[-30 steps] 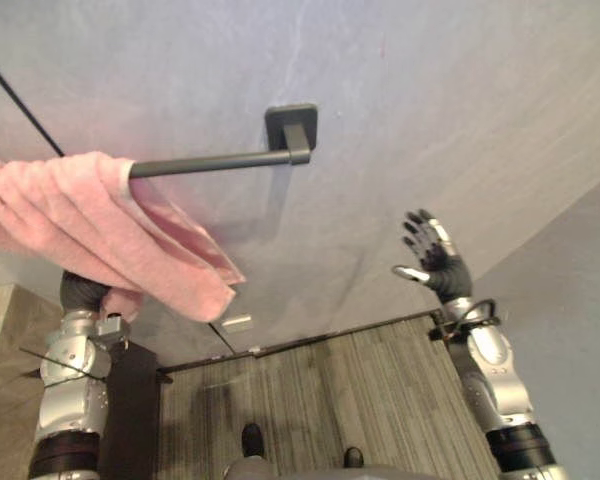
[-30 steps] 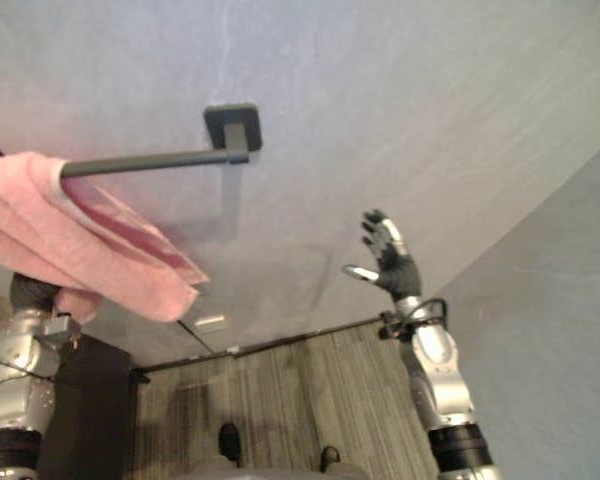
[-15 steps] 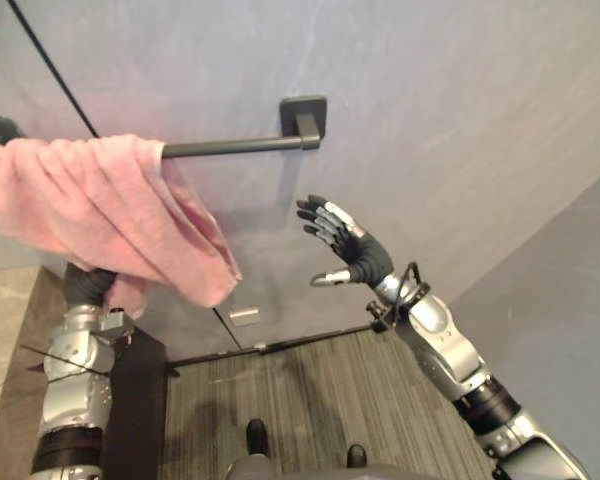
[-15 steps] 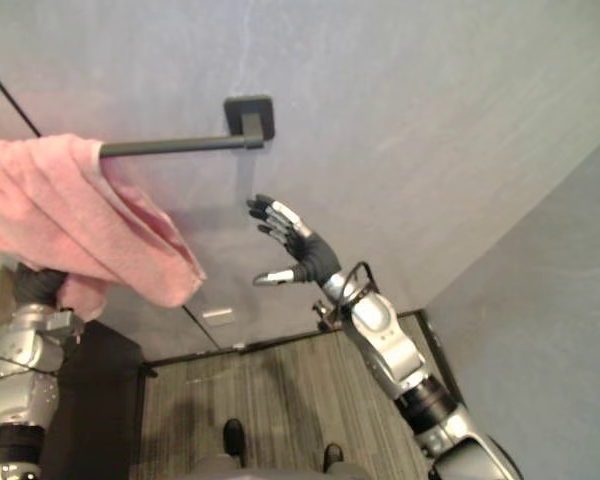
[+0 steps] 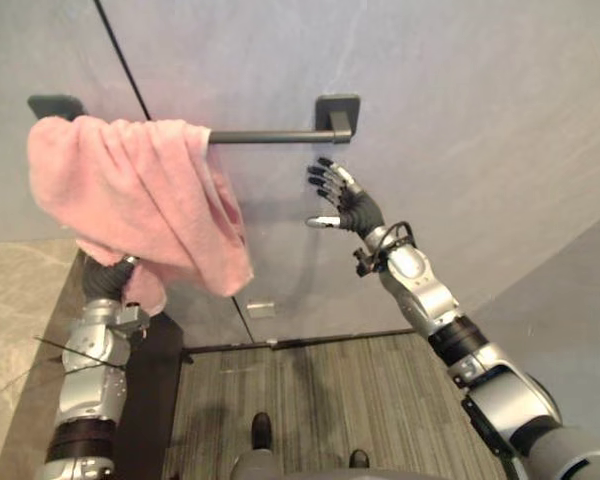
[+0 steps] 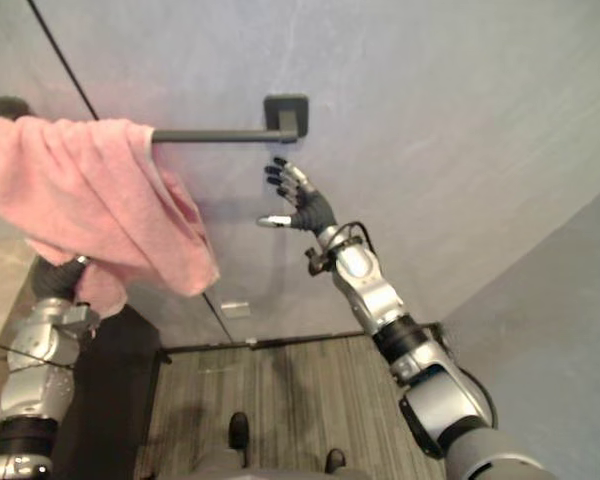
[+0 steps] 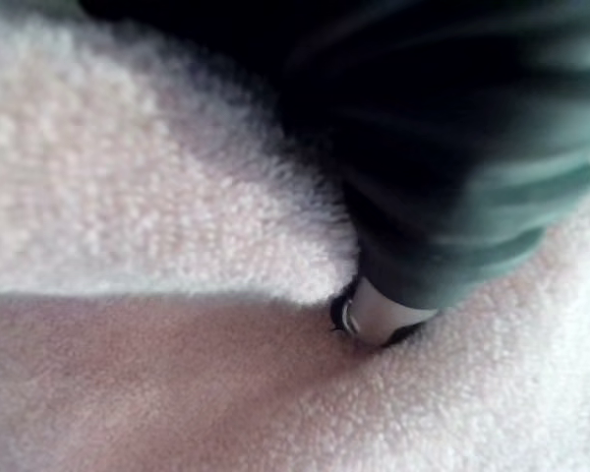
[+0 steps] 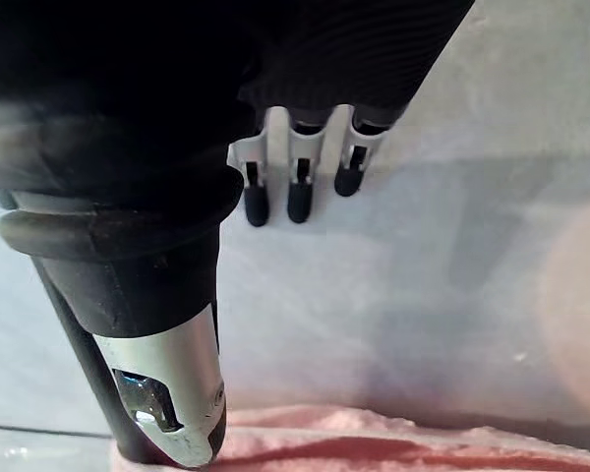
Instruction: Organize washtable
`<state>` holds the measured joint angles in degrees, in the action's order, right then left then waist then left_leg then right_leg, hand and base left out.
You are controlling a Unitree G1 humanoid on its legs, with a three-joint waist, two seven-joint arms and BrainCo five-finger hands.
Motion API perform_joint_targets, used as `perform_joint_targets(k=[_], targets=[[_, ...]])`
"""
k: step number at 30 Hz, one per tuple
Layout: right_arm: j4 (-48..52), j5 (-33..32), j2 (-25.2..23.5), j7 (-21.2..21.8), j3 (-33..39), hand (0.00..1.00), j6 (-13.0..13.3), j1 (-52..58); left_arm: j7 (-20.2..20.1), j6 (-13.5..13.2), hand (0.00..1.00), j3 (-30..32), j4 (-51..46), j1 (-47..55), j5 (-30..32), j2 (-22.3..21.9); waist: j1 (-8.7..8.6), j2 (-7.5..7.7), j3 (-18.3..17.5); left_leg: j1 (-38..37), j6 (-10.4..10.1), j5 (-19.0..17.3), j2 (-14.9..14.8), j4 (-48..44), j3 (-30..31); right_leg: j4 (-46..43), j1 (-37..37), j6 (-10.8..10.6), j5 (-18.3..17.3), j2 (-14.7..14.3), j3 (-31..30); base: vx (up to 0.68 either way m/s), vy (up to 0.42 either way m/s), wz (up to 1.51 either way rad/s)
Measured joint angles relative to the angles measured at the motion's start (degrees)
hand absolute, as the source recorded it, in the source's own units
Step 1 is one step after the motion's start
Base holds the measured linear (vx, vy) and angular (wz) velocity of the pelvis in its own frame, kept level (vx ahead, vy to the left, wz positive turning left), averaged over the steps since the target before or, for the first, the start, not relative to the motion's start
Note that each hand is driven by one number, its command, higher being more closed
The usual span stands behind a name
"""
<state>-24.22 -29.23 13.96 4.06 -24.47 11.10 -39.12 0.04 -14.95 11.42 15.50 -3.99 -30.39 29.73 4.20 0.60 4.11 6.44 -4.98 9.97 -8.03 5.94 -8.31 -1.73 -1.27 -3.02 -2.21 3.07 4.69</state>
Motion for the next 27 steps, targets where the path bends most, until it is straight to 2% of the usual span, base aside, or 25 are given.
perform_joint_targets(k=[4,10,14,18,22,27], targets=[[-3.16,-0.64,-1.92,-0.49,0.06,0.00,-0.89,-2.63,0.09,0.00,1.00,-0.10,0.04,-0.54,-0.43,-0.02,0.12,-0.58,-0.21,0.07,0.01,0.26,-0.03,0.00,0.07,0.25,0.08,0.00,0.30,-0.06,0.04,0.00,0.000,0.00],[-6.75,-0.59,-5.51,-1.49,0.10,0.00,-2.51,-6.98,0.45,0.01,1.00,-1.90,0.23,-3.16,-0.41,-0.06,0.37,-0.63,-0.19,0.76,-0.21,0.54,-0.39,-0.02,0.17,1.50,0.10,0.23,1.13,-0.48,0.09,0.00,0.000,0.00],[-11.32,-0.49,-8.91,-1.67,-0.34,0.00,-2.85,-10.39,1.19,0.05,1.00,-2.52,1.01,-5.18,-0.41,-0.42,1.50,-0.66,-0.17,1.01,-0.49,0.72,-0.91,-0.03,0.40,1.81,0.08,0.46,1.28,-1.01,0.26,0.00,-0.005,0.01],[-12.07,-0.44,-12.20,-1.91,-1.13,0.00,-2.87,-12.99,1.43,0.05,1.00,-3.60,1.46,-6.05,-0.39,-0.42,1.79,-0.90,-0.06,1.55,-0.70,0.87,-1.10,-0.05,1.23,1.93,0.08,0.48,1.27,-1.09,1.17,0.00,-0.007,0.10],[-13.07,-0.42,-15.03,-2.32,-3.17,0.00,-2.89,-14.86,1.45,0.06,1.00,-5.08,2.27,-6.82,-0.39,-0.46,2.89,-0.90,-0.06,1.79,-0.71,0.87,-1.04,-0.04,1.49,1.99,0.06,0.48,1.26,-1.08,1.44,0.00,0.002,0.03],[-13.23,-0.36,-18.26,-2.63,-4.96,0.00,-2.92,-15.34,1.78,0.06,1.00,-5.66,2.58,-6.85,-0.40,-0.47,3.04,-0.90,-0.06,1.94,-0.71,0.87,-1.04,-0.04,1.80,2.00,0.11,0.54,1.21,-1.06,1.70,0.00,0.001,0.02]])
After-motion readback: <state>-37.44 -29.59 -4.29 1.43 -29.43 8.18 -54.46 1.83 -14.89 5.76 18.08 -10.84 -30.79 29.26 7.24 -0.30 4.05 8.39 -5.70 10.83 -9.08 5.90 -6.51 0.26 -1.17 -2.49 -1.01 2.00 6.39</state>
